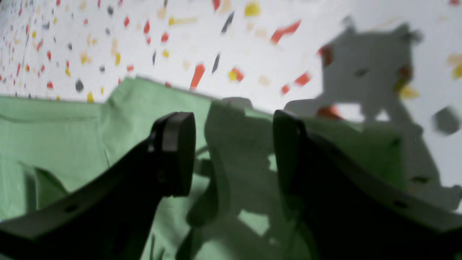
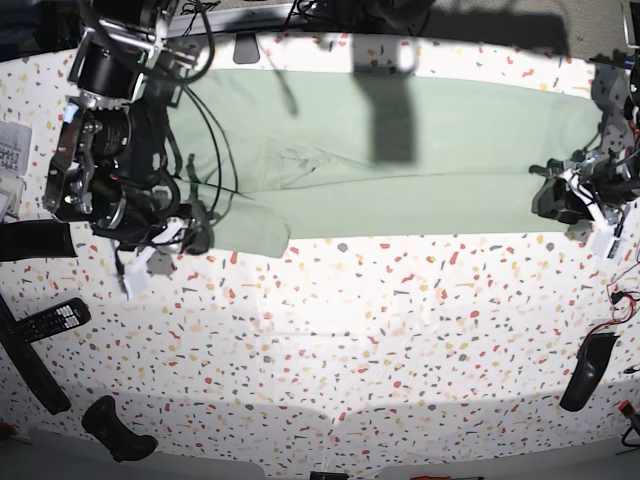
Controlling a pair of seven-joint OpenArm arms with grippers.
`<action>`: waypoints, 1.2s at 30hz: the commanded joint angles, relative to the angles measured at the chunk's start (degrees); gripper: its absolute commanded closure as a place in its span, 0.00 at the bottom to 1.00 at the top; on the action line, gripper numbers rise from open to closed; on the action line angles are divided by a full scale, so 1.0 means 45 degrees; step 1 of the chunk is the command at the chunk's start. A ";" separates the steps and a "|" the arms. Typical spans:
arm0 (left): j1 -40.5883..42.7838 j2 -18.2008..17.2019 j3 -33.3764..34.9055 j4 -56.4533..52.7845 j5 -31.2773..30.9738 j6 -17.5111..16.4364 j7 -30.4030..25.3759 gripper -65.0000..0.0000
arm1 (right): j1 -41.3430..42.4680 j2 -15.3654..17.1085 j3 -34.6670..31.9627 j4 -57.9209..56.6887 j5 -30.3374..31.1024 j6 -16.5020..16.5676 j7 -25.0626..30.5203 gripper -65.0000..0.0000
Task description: Fold the T-shirt properly
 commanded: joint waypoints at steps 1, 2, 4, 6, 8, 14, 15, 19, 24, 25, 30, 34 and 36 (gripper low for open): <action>-0.0199 -0.0257 -0.0151 0.0219 -0.0194 -0.0039 -0.0262 0.67 | 0.0291 0.0262 0.0049 0.0219 0.0301 0.0168 0.0267 0.49; -0.0199 -0.0257 -0.0151 0.0219 -0.0194 -0.0039 -0.0262 0.67 | 0.0291 0.0325 0.0049 0.0219 0.0321 0.0168 0.0262 0.49; -0.0199 -0.0257 -0.0151 0.0219 -0.0199 -0.0034 -0.0262 0.67 | 0.0282 0.0437 0.0049 0.0219 0.0316 0.0168 0.0112 0.49; -0.0199 -0.0253 -0.0151 0.0219 -0.0199 -0.0039 -0.0262 0.67 | 0.0282 0.0525 0.0053 0.0219 0.0311 0.0168 -0.0078 0.49; -0.0199 -0.0253 -0.0151 0.0219 -0.0199 -0.0034 -0.0262 0.67 | 0.0282 0.0607 0.0058 0.0219 0.0311 0.0168 -0.0083 0.49; -0.0199 -0.0253 -0.0151 0.0219 -0.0199 -0.0034 -0.0262 0.67 | 0.0282 0.0685 0.0058 0.0219 0.0311 0.0168 -0.0418 0.49; -0.0199 -0.0253 -0.0151 0.0219 -0.0199 -0.0034 -0.0262 0.67 | 0.0282 0.0685 0.0058 0.0219 0.0311 0.0168 -0.0452 0.49; -0.0199 -0.0253 -0.0151 0.0219 -0.0204 -0.0034 -0.0262 0.67 | 0.0287 0.0685 0.0058 0.0219 0.0311 0.0168 -0.0442 0.49; -0.0199 -0.0253 -0.0151 0.0219 -0.0199 -0.0034 -0.0262 0.67 | 0.0291 0.0690 0.0058 0.0219 0.0185 0.0168 -0.0437 0.49; -0.0199 -0.0253 -0.0151 0.0219 -0.0204 -0.0034 -0.0262 0.67 | 0.0296 0.0690 0.0058 0.0219 -0.0092 0.0168 -0.0432 0.49; -0.0199 -0.0253 -0.0151 0.0219 -0.0199 -0.0034 -0.0262 0.67 | 0.0321 0.0690 0.0058 0.0141 -0.2186 -0.2312 -0.0427 0.49; -0.0199 -0.0257 -0.0151 0.0219 -0.0204 -0.0034 -0.0257 0.67 | 0.0393 0.0690 0.0058 0.0126 -0.1724 -0.2832 -0.0452 0.49; -0.0199 -0.0253 -0.0151 0.0219 -0.0199 -0.0034 -0.0248 0.67 | 0.0583 0.0685 0.0058 0.0126 -0.1501 -0.2837 -0.0622 0.49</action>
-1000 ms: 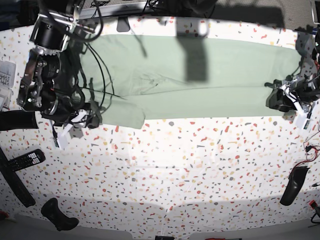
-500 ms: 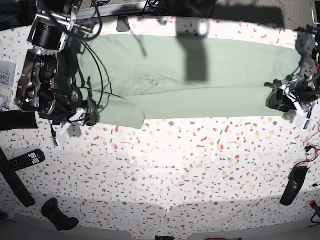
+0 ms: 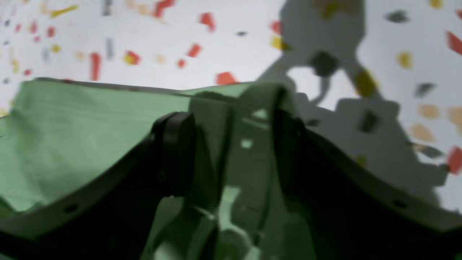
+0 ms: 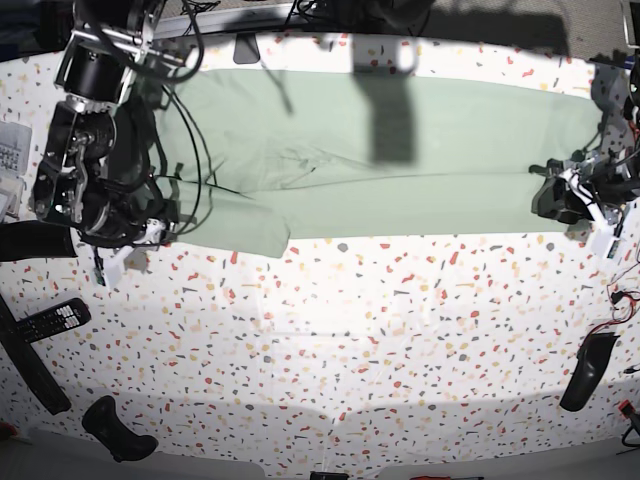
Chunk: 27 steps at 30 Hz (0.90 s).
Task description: Fold the T-shirt properly
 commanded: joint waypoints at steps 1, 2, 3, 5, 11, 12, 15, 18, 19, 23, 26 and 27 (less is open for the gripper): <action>-0.0199 -0.0253 -0.0151 0.0219 -0.0199 -0.0034 -0.0238 0.67 | 0.0520 0.0185 0.0044 0.0185 0.0350 -0.0010 0.0068 0.49; -0.0199 -0.0257 -0.0151 0.0219 -0.0199 -0.0034 -0.0214 0.67 | 0.0675 0.0185 0.0044 0.0185 0.0505 -0.0010 -0.0097 0.49; -0.0199 -0.0253 -0.0151 0.0219 -0.0199 -0.0034 -0.0214 0.67 | 0.0850 0.0185 0.0044 0.0185 0.0709 -0.0010 -0.0277 0.49; -0.0199 -0.0253 -0.0151 0.0219 -0.0199 -0.0034 -0.0214 0.67 | 0.1151 0.0180 0.0044 0.0185 0.1039 -0.0005 -0.0559 0.49; -0.0199 -0.0253 -0.0151 0.0219 -0.0199 -0.0034 -0.0214 0.67 | 0.1297 0.0146 0.0044 0.0180 0.1049 -0.0005 -0.0714 0.49; -0.0199 -0.0253 -0.0151 0.0219 -0.0199 -0.0034 -0.0214 0.67 | 0.1297 0.0136 0.0044 0.0180 0.1054 -0.0005 -0.0714 0.49; -0.0199 -0.0253 -0.0151 0.0219 -0.0199 -0.0034 -0.0214 0.67 | 0.1292 0.0141 0.0044 0.0180 0.1049 -0.0010 -0.0719 0.49; -0.0199 -0.0253 -0.0151 0.0219 -0.0199 -0.0034 -0.0214 0.67 | 0.1200 0.0126 0.0039 0.0175 0.1205 -0.0010 -0.0719 0.49; -0.0199 -0.0253 -0.0151 0.0219 -0.0199 -0.0034 -0.0214 0.67 | 0.1146 0.0107 0.0039 0.0175 0.1394 -0.0005 -0.0719 0.49; -0.0199 -0.0253 -0.0151 0.0219 -0.0199 -0.0034 -0.0219 0.67 | 0.0845 -0.0219 0.0034 0.0170 0.1724 0.0019 -0.0719 0.49; -0.0199 -0.0253 -0.0151 0.0219 -0.0199 -0.0034 -0.0219 0.67 | 0.0767 -0.0573 0.0029 0.0170 0.1617 0.0117 -0.0719 0.49; -0.0199 -0.0253 -0.0151 0.0219 -0.0199 -0.0034 -0.0219 0.67 | 0.0772 -0.0680 0.0029 0.0170 0.1617 0.0228 -0.0719 0.49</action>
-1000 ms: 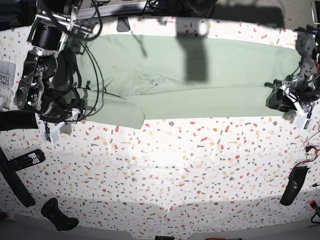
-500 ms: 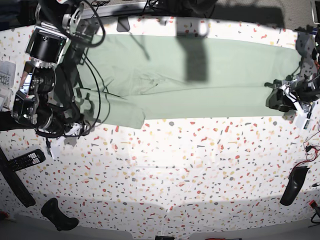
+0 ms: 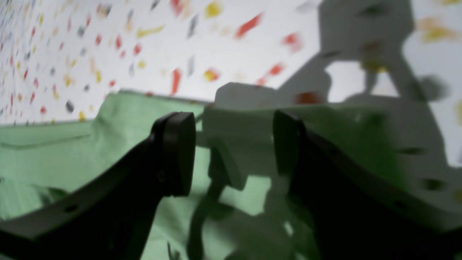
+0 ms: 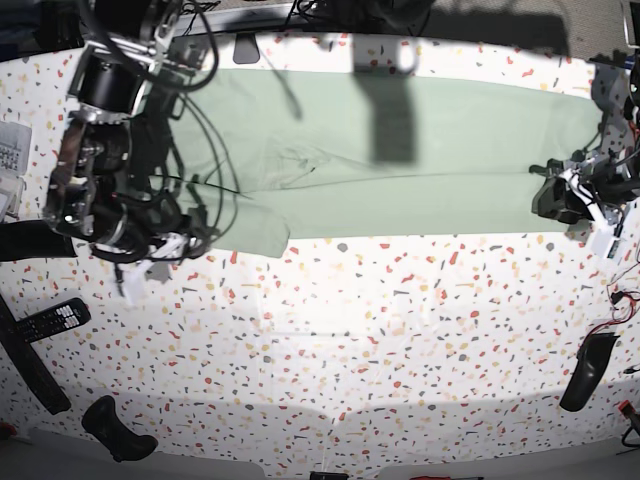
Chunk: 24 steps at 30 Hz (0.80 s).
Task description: Fold the T-shirt properly
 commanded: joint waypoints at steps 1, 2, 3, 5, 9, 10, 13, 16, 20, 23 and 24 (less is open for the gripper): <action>-0.0199 -0.0253 -0.0151 0.0219 -0.0199 -0.0034 -0.0223 0.67 | 0.0316 0.0097 0.0044 0.0185 0.0189 0.0160 0.0160 0.49; -0.0199 -0.0253 -0.0151 0.0219 -0.0199 -0.0034 -0.0219 0.67 | 0.0311 0.0010 0.0049 0.0185 0.0073 0.0185 0.0160 0.49; -0.0199 -0.0253 -0.0151 0.0219 -0.0199 -0.0034 -0.0223 0.67 | 0.0311 -0.0068 0.0044 0.0185 -0.0267 0.0209 0.0165 0.49; -0.0199 -0.0253 -0.0151 0.0219 -0.0199 -0.0039 -0.0223 0.67 | 0.0316 -0.0204 0.0044 0.0185 -0.1117 0.0209 0.0199 0.49; -0.0199 -0.0253 -0.0151 0.0219 -0.0199 -0.0034 -0.0223 0.67 | 0.0321 -0.0068 0.0044 0.0185 -0.1370 0.0452 0.0442 0.49; -0.0199 -0.0253 -0.0151 0.0219 -0.0199 -0.0034 -0.0223 0.67 | 0.0321 -0.0019 0.0044 0.0185 -0.1311 0.0782 0.0427 0.49; -0.0199 -0.0253 -0.0151 0.0219 -0.0199 -0.0034 -0.0223 0.67 | 0.0316 0.0053 0.0049 0.0189 -0.1384 0.1316 0.0345 0.49; -0.0199 -0.0253 -0.0151 0.0219 -0.0199 -0.0034 -0.0219 0.67 | 0.0316 0.0044 0.0049 0.0185 -0.1812 0.1307 0.0311 0.49; -0.0199 -0.0253 -0.0151 0.0219 -0.0199 -0.0034 -0.0223 0.67 | 0.0277 0.0029 0.0049 0.0185 -0.2492 0.0923 0.0238 0.49; -0.0199 -0.0253 -0.0151 0.0219 -0.0194 -0.0034 -0.0219 0.67 | 0.0243 0.0024 0.0049 0.0189 -0.2885 0.0597 0.0238 0.49; -0.0199 -0.0253 -0.0151 0.0219 -0.0199 -0.0034 -0.0219 0.67 | 0.0214 0.0024 0.0049 0.0185 -0.3065 0.0525 0.0243 0.49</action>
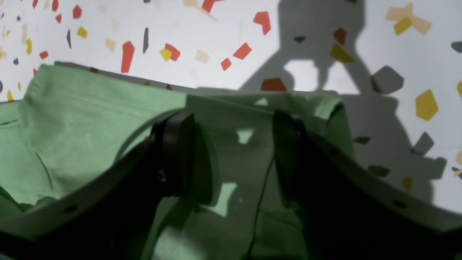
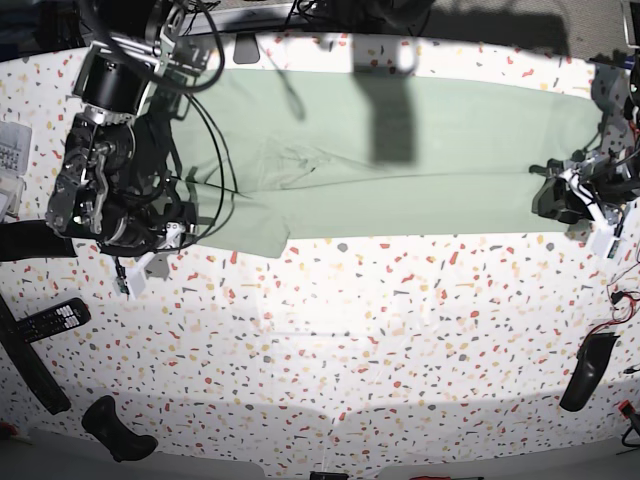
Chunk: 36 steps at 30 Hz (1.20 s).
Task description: Fold the T-shirt properly
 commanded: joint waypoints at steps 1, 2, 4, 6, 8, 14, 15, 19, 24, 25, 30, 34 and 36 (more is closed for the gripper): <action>-0.0199 -0.0253 -0.0151 0.0219 -0.0199 -0.0034 -0.0223 0.67 | 0.0209 0.0112 0.0029 0.0185 -0.0175 -0.0063 0.0073 0.49; -0.0199 -0.0253 -0.0151 0.0219 -0.0199 -0.0034 -0.0223 0.67 | 0.0209 0.0117 0.0034 0.0189 -0.0165 -0.0063 0.0078 0.49; -0.0199 -0.0253 -0.0151 0.0219 -0.0199 -0.0034 -0.0223 0.67 | 0.0214 0.0121 0.0034 0.0204 -0.0063 -0.0053 0.0087 0.49; -0.0199 -0.0253 -0.0151 0.0219 -0.0199 -0.0034 -0.0223 0.67 | 0.0219 0.0121 0.0034 0.0282 0.0257 -0.0044 0.0083 0.49; -0.0199 -0.0253 -0.0151 0.0219 -0.0199 -0.0034 -0.0223 0.67 | 0.0219 0.0126 0.0034 0.0505 0.0772 0.0068 0.0073 0.49; -0.0199 -0.0253 -0.0151 0.0219 -0.0199 -0.0039 -0.0219 0.67 | 0.0204 0.0121 0.0034 0.1744 0.1258 0.0092 -0.0024 0.49; -0.0199 -0.0253 -0.0151 0.0219 -0.0194 -0.0039 -0.0219 0.67 | 0.0204 0.0117 0.0029 0.1967 0.1166 0.0092 -0.0053 0.49; -0.0199 -0.0253 -0.0151 0.0219 -0.0199 -0.0034 -0.0219 0.67 | -0.0160 0.0117 0.0029 0.2837 0.0811 0.0078 -0.0058 0.49; -0.0199 -0.0253 -0.0151 0.0219 -0.0199 -0.0034 -0.0219 0.67 | -0.1078 0.0112 0.0034 0.2943 0.0447 -0.0078 -0.0039 0.49; -0.0199 -0.0253 -0.0151 0.0219 -0.0199 -0.0034 -0.0219 0.67 | -0.1214 0.0117 0.0034 0.2943 0.0452 -0.0068 -0.0029 0.49; -0.0199 -0.0253 -0.0151 0.0219 -0.0199 -0.0034 -0.0219 0.67 | -0.1239 0.0112 0.0034 0.2939 -0.0389 -0.0175 0.0321 0.49; -0.0199 -0.0253 -0.0151 0.0219 -0.0199 -0.0034 -0.0223 0.67 | -0.1273 0.0117 0.0029 0.2939 -0.1549 -0.0466 0.0962 0.49; -0.0199 -0.0248 -0.0151 0.0219 -0.0199 -0.0034 -0.0223 0.67 | -0.1273 0.0112 0.0029 0.2939 -0.1511 -0.0461 0.1161 0.49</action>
